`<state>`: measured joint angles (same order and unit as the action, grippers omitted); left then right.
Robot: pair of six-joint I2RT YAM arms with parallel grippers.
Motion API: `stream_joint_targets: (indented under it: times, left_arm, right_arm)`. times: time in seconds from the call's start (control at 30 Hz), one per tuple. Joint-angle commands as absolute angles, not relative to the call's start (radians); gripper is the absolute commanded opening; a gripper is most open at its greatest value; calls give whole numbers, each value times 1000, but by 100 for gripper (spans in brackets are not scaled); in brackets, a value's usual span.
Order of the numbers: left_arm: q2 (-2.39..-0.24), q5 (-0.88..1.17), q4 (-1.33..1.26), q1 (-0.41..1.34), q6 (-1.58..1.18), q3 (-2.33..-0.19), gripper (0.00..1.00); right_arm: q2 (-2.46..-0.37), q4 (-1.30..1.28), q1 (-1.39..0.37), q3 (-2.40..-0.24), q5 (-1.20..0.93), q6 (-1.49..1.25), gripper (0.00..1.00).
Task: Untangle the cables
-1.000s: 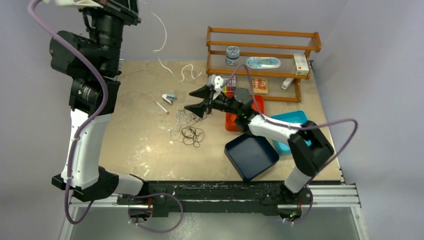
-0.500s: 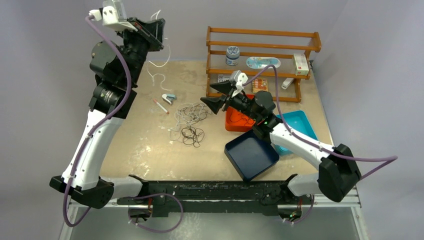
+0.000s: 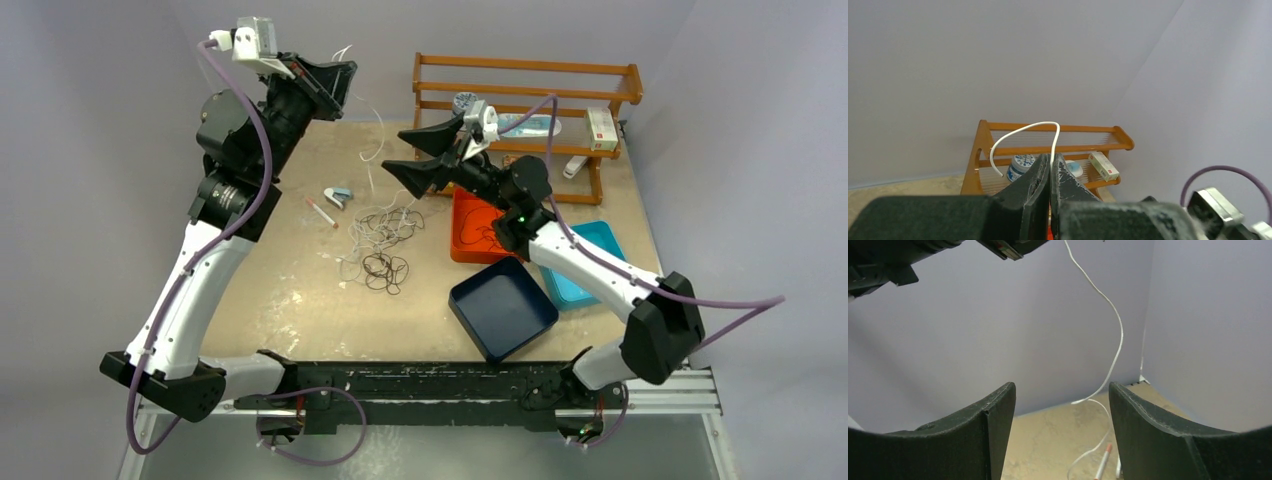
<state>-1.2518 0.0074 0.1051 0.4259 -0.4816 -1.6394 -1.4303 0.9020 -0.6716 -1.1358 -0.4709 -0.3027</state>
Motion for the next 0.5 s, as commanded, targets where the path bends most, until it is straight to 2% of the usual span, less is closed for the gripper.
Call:
stream_joint_targets:
  times: [0.0,0.47]
  left_arm:
    - [-1230,71,20,424,-510,-1635,0]
    - [-1256,125,0,424,-533,-1626,0]
  right_arm:
    - [-1496,1000,-668,-1213,-500,-437,71]
    - [-1633,1000,-657,-1350,-555,-520,66]
